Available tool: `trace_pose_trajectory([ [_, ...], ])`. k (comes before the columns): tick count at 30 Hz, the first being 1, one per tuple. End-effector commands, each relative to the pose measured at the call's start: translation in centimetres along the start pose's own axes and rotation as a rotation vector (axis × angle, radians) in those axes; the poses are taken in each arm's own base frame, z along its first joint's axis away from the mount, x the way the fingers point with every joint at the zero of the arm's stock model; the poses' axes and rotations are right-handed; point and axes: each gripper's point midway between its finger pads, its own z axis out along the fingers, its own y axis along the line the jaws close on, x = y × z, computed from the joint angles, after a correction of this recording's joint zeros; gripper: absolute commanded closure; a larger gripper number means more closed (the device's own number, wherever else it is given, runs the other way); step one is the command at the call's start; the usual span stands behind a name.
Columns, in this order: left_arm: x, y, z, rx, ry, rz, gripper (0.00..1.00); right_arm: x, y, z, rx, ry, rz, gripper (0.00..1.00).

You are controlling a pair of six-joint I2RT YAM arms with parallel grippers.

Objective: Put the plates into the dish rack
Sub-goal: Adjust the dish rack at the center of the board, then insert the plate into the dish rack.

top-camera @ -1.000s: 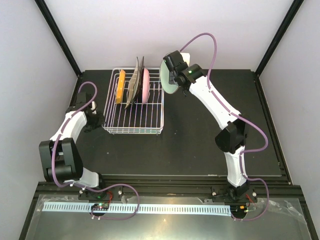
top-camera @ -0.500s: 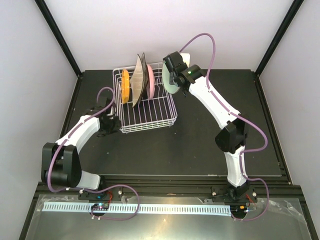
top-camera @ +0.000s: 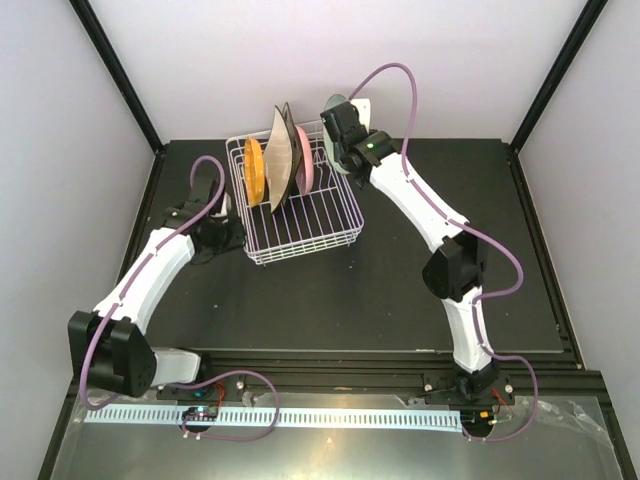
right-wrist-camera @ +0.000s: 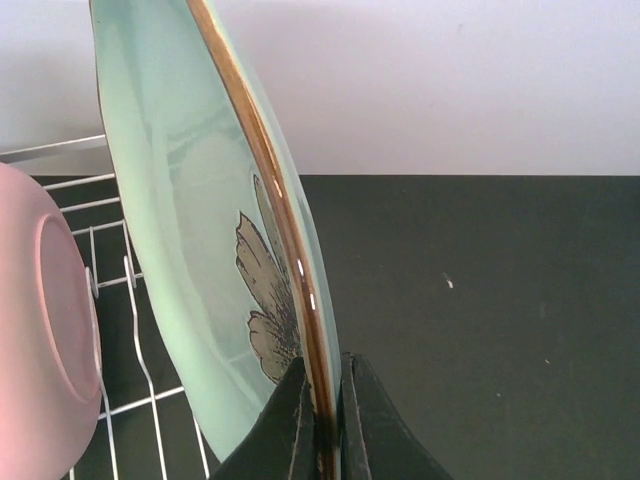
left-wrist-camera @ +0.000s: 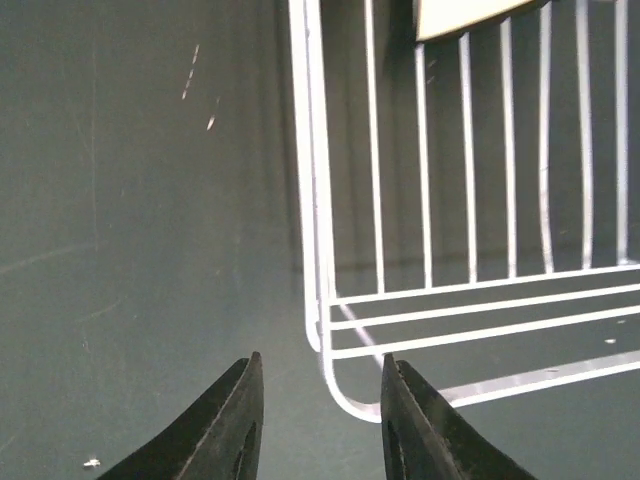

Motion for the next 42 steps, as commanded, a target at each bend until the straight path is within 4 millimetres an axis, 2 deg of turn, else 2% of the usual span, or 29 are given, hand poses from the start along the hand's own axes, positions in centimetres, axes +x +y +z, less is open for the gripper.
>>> trace_pose_trajectory([
  [1,-2.1,-1.6,-3.1,0.05,-0.058,0.021,0.64,-4.6,0.5,0.0,0.014,-0.17,0.097,0.99],
  [6,-3.0,-2.0,-5.8,0.081,-0.127,0.019,0.55,-4.1,1.0,1.1,0.024,-0.176,0.104,0.99],
  [9,-3.4,-2.0,-6.9,0.089,-0.168,0.018,0.54,-4.1,1.3,1.5,0.024,-0.185,0.113,0.99],
  [17,-3.5,-1.0,-7.5,0.07,-0.185,0.022,0.54,-2.9,3.7,3.3,0.013,-0.165,0.087,0.99],
  [21,-3.3,-0.6,-7.6,0.065,-0.181,0.02,0.54,-1.5,5.2,4.2,0.005,-0.149,0.062,0.99],
  [26,-3.4,-0.1,-8.2,0.059,-0.192,0.015,0.55,0.3,6.2,5.2,0.013,-0.122,0.039,0.99],
  [31,-3.6,0.1,-8.9,0.063,-0.217,0.01,0.55,3.0,7.4,6.1,0.01,-0.07,0.008,0.99],
  [39,-3.7,0.4,-9.2,0.062,-0.234,0.01,0.55,7.6,9.1,6.3,-0.001,0.002,-0.048,0.99],
  [42,-3.5,0.4,-9.0,0.064,-0.224,0.012,0.56,8.5,9.2,6.4,0.002,0.017,-0.057,0.99],
])
